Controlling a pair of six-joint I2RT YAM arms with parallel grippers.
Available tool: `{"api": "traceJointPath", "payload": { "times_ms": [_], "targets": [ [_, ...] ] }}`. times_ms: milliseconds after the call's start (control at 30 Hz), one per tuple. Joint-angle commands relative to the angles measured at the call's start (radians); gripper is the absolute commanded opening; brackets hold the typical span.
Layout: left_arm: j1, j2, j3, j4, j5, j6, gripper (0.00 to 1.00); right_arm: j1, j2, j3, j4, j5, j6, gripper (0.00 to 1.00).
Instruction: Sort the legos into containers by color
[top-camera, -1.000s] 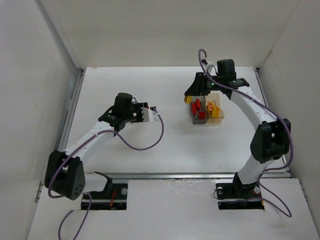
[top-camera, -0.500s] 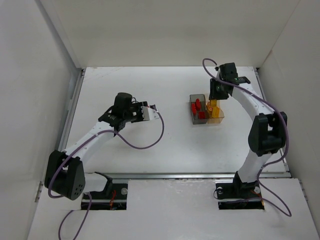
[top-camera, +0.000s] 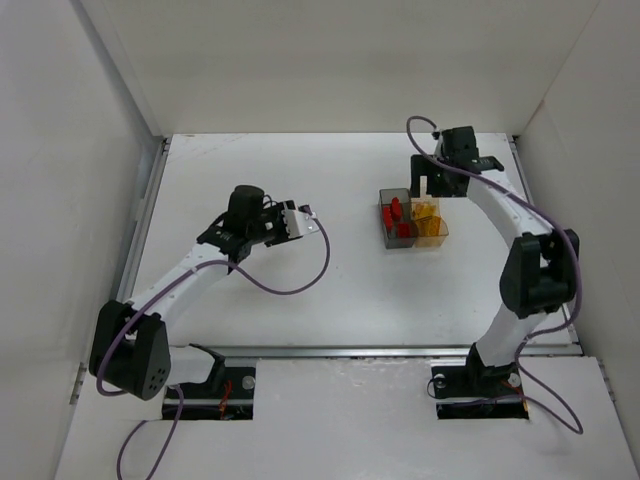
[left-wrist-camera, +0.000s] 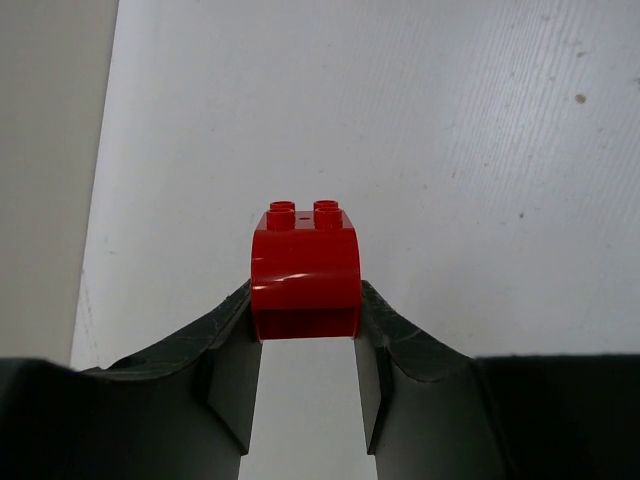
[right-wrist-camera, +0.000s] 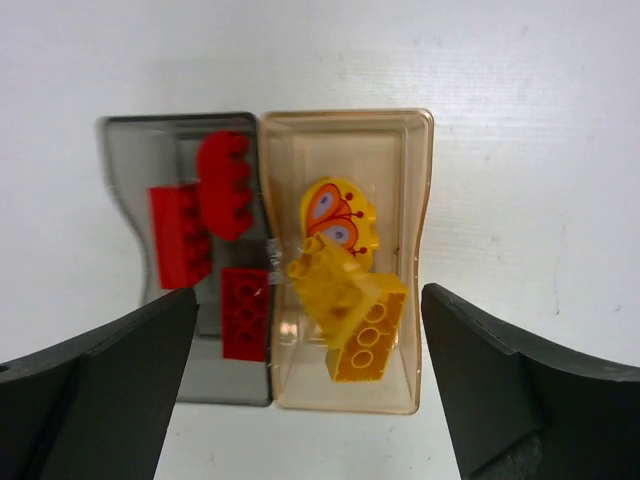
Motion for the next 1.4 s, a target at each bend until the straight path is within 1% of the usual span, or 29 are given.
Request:
{"api": "traceJointPath", "payload": {
  "times_ms": [0, 67, 167, 200, 233, 300, 333, 433, 467, 533, 567, 667, 800, 867, 933, 1000, 1033, 1067, 1100, 1133, 1200, 1233, 1267, 1300, 1367],
  "targets": [
    [-0.002, 0.010, 0.064, 0.068, 0.094, -0.147, 0.00, 0.008, -0.164, -0.022, 0.142, -0.098, -0.011, 0.98],
    [-0.014, 0.042, 0.106, 0.101, 0.122, -0.224, 0.00, 0.008, -0.218, -0.042, 0.176, -0.109, -0.011, 1.00],
    [-0.063, 0.145, 0.219, 0.124, 0.156, -0.365, 0.00, 0.008, -0.252, -0.055, 0.188, -0.109, -0.011, 1.00],
    [-0.077, 0.210, 0.256, 0.125, 0.167, -0.399, 0.00, 0.008, -0.265, -0.055, 0.200, -0.109, 0.004, 1.00],
    [-0.107, 0.247, 0.338, 0.125, 0.167, -0.431, 0.00, 0.008, -0.266, -0.064, 0.200, -0.098, 0.020, 1.00],
    [-0.141, 0.330, 0.438, 0.076, 0.167, -0.494, 0.00, 0.008, -0.293, -0.073, 0.225, -0.089, 0.035, 1.00],
    [-0.175, 0.425, 0.553, 0.050, 0.156, -0.512, 0.00, -0.002, -0.293, -0.073, 0.236, -0.089, 0.047, 1.00],
    [-0.222, 0.577, 0.747, -0.068, 0.136, -0.583, 0.00, -0.011, -0.321, -0.113, 0.266, -0.080, 0.057, 1.00],
    [-0.245, 0.675, 0.872, -0.093, 0.113, -0.609, 0.00, -0.011, -0.330, -0.113, 0.280, -0.080, 0.057, 1.00],
    [-0.255, 0.755, 0.962, -0.125, 0.089, -0.693, 0.00, -0.011, -0.330, -0.127, 0.280, -0.069, 0.057, 1.00],
    [-0.264, 0.800, 0.983, -0.112, 0.076, -0.715, 0.00, -0.011, -0.330, -0.127, 0.280, -0.069, 0.057, 1.00],
    [-0.287, 0.838, 0.993, -0.046, 0.024, -0.741, 0.00, -0.029, -0.330, -0.138, 0.271, -0.069, 0.048, 1.00],
    [-0.331, 0.875, 1.002, -0.033, -0.037, -0.750, 0.00, -0.048, -0.330, -0.159, 0.271, -0.078, 0.028, 1.00],
    [-0.341, 0.891, 1.002, -0.023, -0.062, -0.782, 0.02, -0.069, -0.330, -0.159, 0.260, -0.064, 0.028, 1.00],
    [-0.350, 0.913, 1.002, -0.023, -0.071, -0.796, 0.07, -0.081, -0.341, -0.168, 0.260, -0.064, 0.028, 1.00],
    [-0.350, 0.923, 1.002, -0.012, -0.080, -0.805, 0.27, -0.081, -0.350, -0.181, 0.272, -0.064, 0.037, 1.00],
    [-0.360, 0.923, 1.002, -0.021, -0.080, -0.805, 0.49, -0.081, -0.359, -0.190, 0.273, -0.064, 0.037, 1.00],
    [-0.361, 0.923, 1.002, -0.021, -0.080, -0.805, 0.49, -0.081, -0.359, -0.190, 0.273, -0.064, 0.037, 1.00],
    [-0.361, 0.923, 1.011, -0.041, -0.080, -0.805, 0.66, -0.081, -0.359, -0.190, 0.273, -0.064, 0.037, 1.00],
    [-0.361, 0.923, 1.011, -0.053, -0.080, -0.805, 0.73, -0.081, -0.359, -0.190, 0.273, -0.064, 0.037, 1.00],
    [-0.361, 0.923, 1.029, -0.082, -0.080, -0.805, 0.86, -0.081, -0.359, -0.190, 0.273, -0.064, 0.037, 1.00],
    [-0.361, 0.923, 1.029, -0.093, -0.094, -0.815, 0.90, -0.081, -0.359, -0.190, 0.273, -0.064, 0.037, 1.00],
    [-0.361, 0.912, 1.042, -0.104, -0.109, -0.815, 0.98, -0.081, -0.359, -0.190, 0.273, -0.064, 0.037, 1.00],
    [-0.361, 0.912, 1.057, -0.116, -0.109, -0.815, 1.00, -0.081, -0.368, -0.190, 0.273, -0.064, 0.037, 1.00],
    [-0.361, 0.871, 1.071, -0.147, -0.122, -0.824, 1.00, -0.091, -0.379, -0.190, 0.273, -0.064, 0.037, 1.00]
  ]
}}
